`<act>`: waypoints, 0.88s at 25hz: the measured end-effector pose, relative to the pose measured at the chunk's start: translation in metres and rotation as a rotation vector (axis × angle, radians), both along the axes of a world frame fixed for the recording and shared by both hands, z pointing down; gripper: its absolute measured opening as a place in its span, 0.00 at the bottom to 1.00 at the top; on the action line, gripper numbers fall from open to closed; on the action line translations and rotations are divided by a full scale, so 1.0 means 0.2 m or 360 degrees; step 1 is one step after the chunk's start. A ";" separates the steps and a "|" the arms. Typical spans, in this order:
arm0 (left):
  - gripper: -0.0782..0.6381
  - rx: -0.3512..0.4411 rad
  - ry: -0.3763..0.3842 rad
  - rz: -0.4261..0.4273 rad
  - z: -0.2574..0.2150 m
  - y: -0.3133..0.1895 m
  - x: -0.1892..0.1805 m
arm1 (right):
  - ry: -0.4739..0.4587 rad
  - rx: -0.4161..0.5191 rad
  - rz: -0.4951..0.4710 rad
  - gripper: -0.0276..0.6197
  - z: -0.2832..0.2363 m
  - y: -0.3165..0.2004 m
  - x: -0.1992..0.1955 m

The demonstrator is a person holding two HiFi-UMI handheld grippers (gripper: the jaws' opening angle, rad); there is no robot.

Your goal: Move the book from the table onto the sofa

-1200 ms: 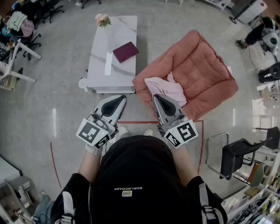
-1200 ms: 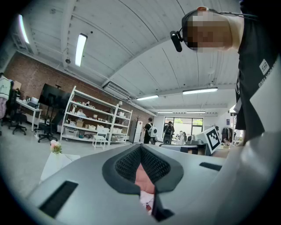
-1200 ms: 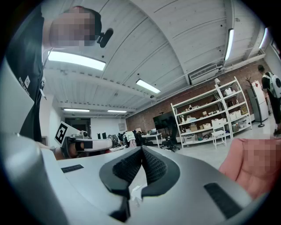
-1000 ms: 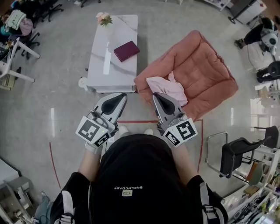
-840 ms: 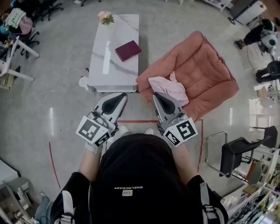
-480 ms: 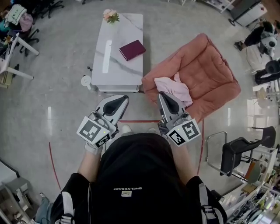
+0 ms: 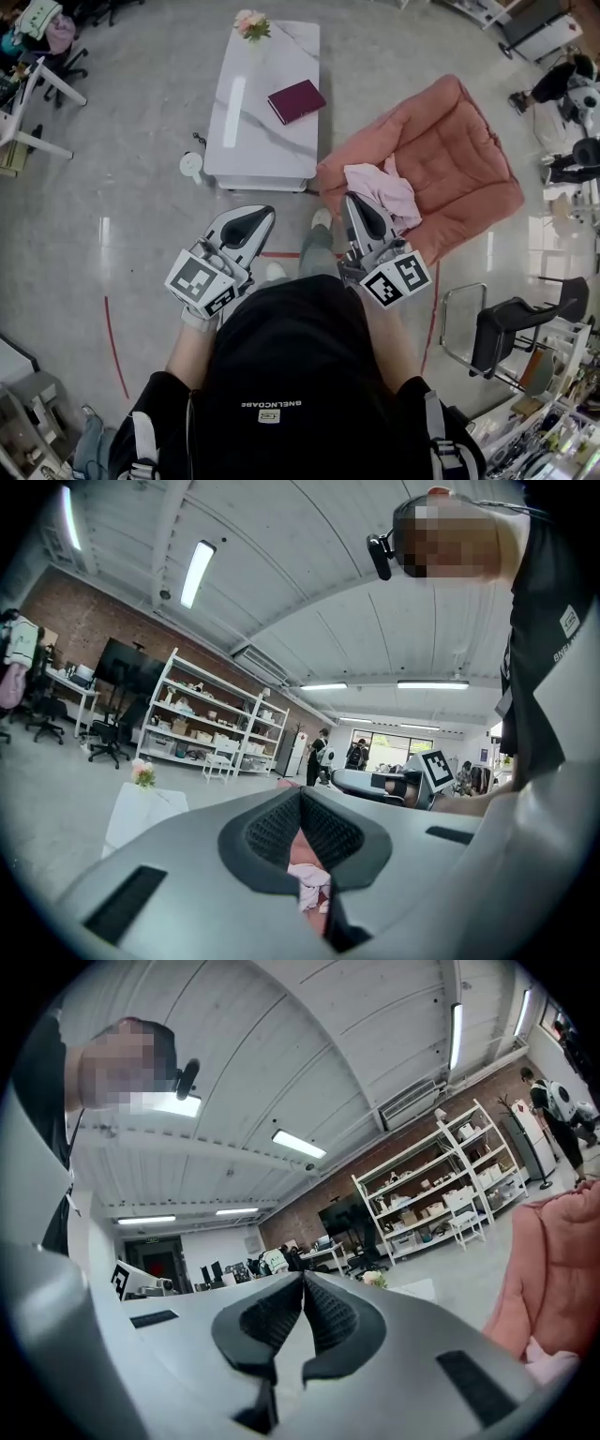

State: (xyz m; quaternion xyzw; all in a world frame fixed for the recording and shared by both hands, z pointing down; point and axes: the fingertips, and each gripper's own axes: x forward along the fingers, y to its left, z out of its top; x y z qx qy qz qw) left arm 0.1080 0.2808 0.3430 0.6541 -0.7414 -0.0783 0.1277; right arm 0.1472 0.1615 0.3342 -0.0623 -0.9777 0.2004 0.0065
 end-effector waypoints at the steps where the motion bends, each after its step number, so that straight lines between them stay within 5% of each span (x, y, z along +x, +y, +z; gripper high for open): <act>1: 0.13 -0.0001 0.0005 -0.0004 0.00 0.00 -0.02 | 0.0000 -0.0009 -0.0005 0.08 0.00 0.00 -0.02; 22: 0.13 -0.0069 0.0062 -0.0207 0.08 -0.35 -0.54 | 0.0059 -0.0152 -0.0158 0.08 0.10 -0.47 -0.62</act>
